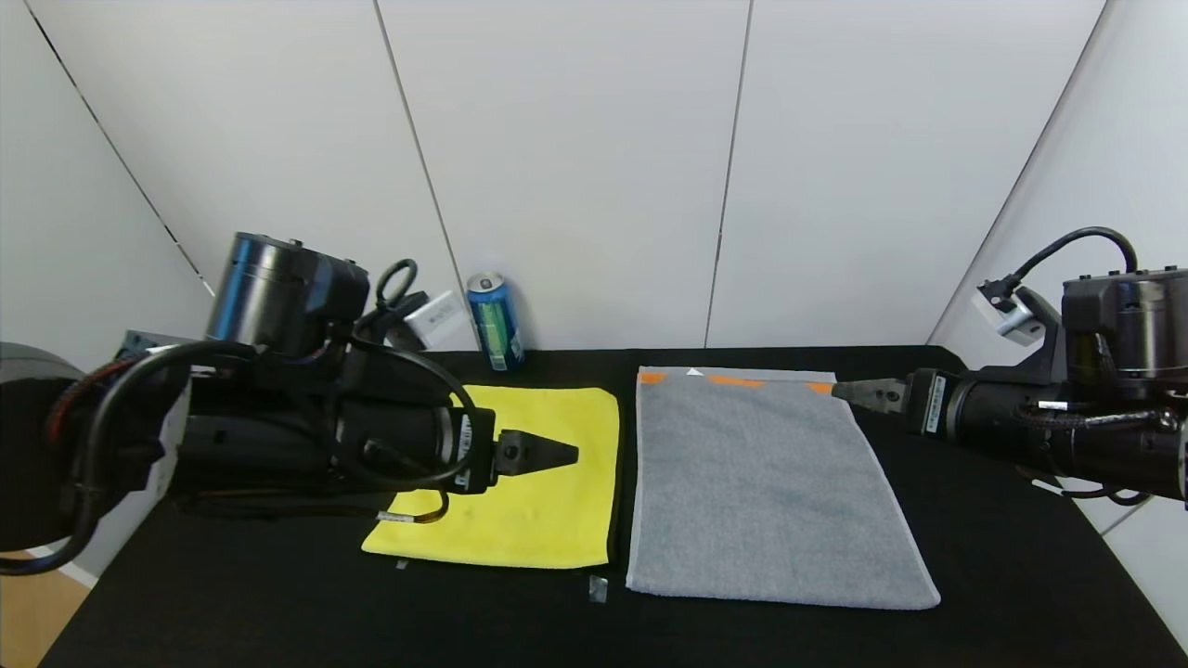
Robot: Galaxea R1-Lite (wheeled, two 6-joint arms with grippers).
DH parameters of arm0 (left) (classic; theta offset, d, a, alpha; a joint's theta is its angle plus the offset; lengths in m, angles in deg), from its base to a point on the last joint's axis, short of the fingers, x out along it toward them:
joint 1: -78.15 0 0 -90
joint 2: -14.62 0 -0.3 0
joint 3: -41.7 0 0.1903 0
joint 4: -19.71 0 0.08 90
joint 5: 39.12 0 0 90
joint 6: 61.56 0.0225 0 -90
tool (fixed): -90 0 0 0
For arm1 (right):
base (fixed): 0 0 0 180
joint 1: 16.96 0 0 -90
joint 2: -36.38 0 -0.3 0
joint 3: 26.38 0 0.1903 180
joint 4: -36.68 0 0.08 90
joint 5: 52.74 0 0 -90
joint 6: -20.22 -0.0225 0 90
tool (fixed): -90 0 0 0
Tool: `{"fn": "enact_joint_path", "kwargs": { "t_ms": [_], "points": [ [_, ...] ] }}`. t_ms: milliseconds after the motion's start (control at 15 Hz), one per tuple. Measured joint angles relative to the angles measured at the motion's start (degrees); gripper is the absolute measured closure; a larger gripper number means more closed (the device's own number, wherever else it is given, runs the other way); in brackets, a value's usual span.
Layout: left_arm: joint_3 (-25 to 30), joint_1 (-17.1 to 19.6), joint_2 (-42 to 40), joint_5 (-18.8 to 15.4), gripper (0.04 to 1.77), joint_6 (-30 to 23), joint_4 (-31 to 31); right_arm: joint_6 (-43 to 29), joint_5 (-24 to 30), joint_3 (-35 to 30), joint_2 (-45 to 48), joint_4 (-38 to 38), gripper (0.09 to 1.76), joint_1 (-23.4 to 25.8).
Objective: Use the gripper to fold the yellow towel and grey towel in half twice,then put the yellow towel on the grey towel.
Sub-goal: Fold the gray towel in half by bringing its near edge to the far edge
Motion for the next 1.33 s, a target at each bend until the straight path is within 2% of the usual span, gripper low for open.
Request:
{"fn": "enact_joint_path", "kwargs": {
  "t_ms": [200, 333, 600, 733, 1000, 1333],
  "points": [
    [-0.69, -2.43, 4.33, -8.02, 0.09, -3.54, -0.27, -1.04, 6.38, -0.11, -1.16, 3.69, 0.14, 3.13],
    [-0.77, -3.02, 7.06, -10.81, 0.09, -3.86, -0.6, -1.18, 11.85, -0.11, -1.43, 5.28, 0.14, 6.58],
    [0.09, -4.16, 13.1, -11.47, 0.09, -3.84, -4.22, 1.97, 19.63, 0.33, -1.82, 10.7, 0.14, 13.7],
    [0.37, -4.27, 15.12, -11.51, 0.09, -3.84, -4.67, 2.68, 20.26, 0.15, -1.89, 11.12, 0.14, 15.23],
    [0.37, -4.27, 20.63, -13.71, 0.09, -3.51, -10.9, 9.85, 28.77, -0.63, -2.76, 15.98, 0.14, 21.71],
    [-0.52, -6.5, 26.28, -13.8, 0.09, -3.12, -13.42, 10.62, 29.51, -1.16, -4.68, 16.07, 0.14, 24.14]
  ]
}}
